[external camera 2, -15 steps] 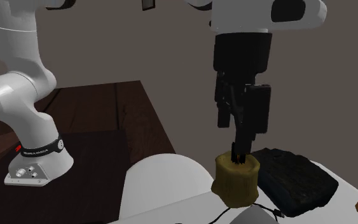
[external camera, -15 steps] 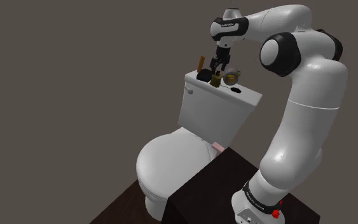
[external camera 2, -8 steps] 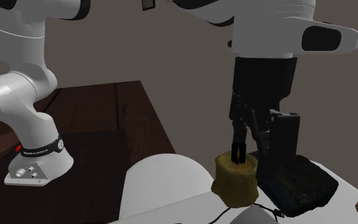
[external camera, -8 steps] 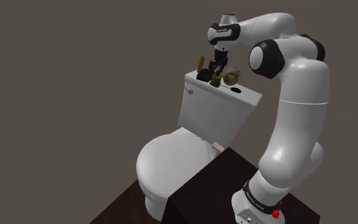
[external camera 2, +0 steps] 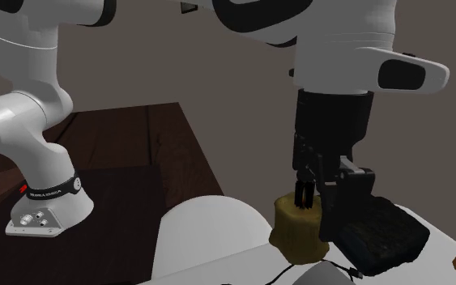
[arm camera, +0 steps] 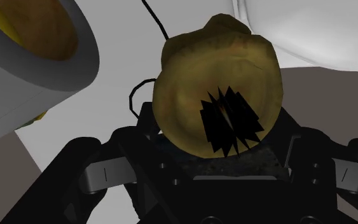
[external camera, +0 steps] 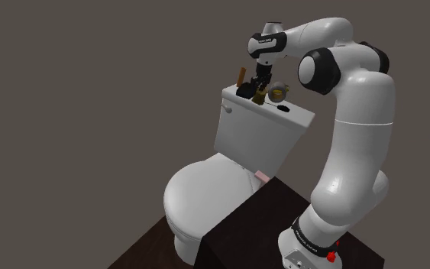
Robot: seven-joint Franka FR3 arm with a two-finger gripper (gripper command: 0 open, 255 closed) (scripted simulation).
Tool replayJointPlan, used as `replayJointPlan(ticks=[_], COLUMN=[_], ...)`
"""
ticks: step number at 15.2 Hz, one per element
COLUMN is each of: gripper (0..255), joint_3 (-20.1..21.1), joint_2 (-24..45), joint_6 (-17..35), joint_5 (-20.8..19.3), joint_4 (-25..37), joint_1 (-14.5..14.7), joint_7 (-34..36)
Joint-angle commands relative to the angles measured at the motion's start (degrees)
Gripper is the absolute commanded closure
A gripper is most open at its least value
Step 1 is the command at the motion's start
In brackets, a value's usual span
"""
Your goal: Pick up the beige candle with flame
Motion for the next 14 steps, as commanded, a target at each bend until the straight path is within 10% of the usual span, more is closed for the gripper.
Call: replayJointPlan(ticks=[1, 14], gripper=[255, 255], joint_3=[0.0, -0.2], joint_2=[0.0, -0.2], joint_6=[0.0, -5.9], joint_5=[0.0, -0.1], joint_4=[0.0, 5.7], joint_1=[0.0, -0.4], joint_7=[0.0, -0.4])
